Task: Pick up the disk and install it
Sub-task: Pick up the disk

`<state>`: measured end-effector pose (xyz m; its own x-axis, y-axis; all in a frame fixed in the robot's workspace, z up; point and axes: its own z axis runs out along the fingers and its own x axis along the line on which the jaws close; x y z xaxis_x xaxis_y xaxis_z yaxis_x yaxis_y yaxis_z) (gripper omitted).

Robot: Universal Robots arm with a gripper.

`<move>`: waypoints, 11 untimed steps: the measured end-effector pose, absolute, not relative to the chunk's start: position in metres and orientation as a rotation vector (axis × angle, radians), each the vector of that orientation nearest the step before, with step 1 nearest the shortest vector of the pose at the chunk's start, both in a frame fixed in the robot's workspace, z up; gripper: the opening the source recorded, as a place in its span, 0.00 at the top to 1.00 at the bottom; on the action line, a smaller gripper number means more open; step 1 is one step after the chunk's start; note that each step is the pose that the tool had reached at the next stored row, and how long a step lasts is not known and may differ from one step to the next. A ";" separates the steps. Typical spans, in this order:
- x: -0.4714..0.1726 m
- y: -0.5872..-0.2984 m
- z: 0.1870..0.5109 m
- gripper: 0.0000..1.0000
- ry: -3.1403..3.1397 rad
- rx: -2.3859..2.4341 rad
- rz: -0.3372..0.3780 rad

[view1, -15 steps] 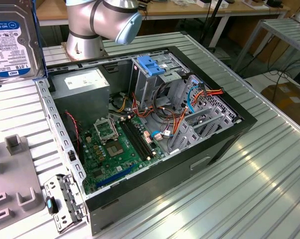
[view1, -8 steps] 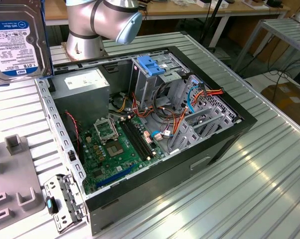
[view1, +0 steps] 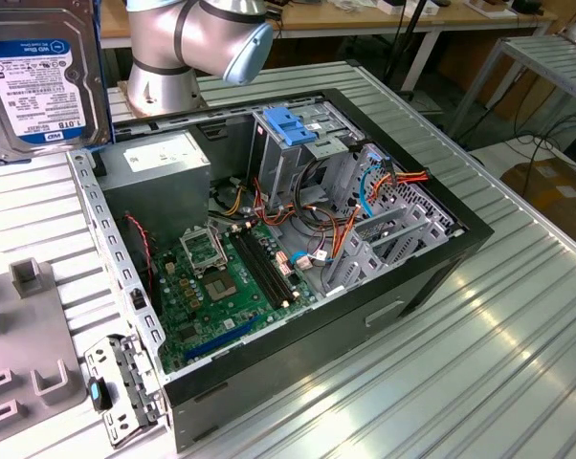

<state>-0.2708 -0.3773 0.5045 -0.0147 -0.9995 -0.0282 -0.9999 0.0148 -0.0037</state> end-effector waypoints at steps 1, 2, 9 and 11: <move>-0.269 -0.377 0.505 0.63 2.222 -2.189 0.027; -0.268 -0.377 0.504 0.63 2.221 -2.189 0.027; -0.257 -0.378 0.504 0.63 2.222 -2.189 0.027; -0.253 -0.378 0.505 0.63 2.222 -2.189 0.027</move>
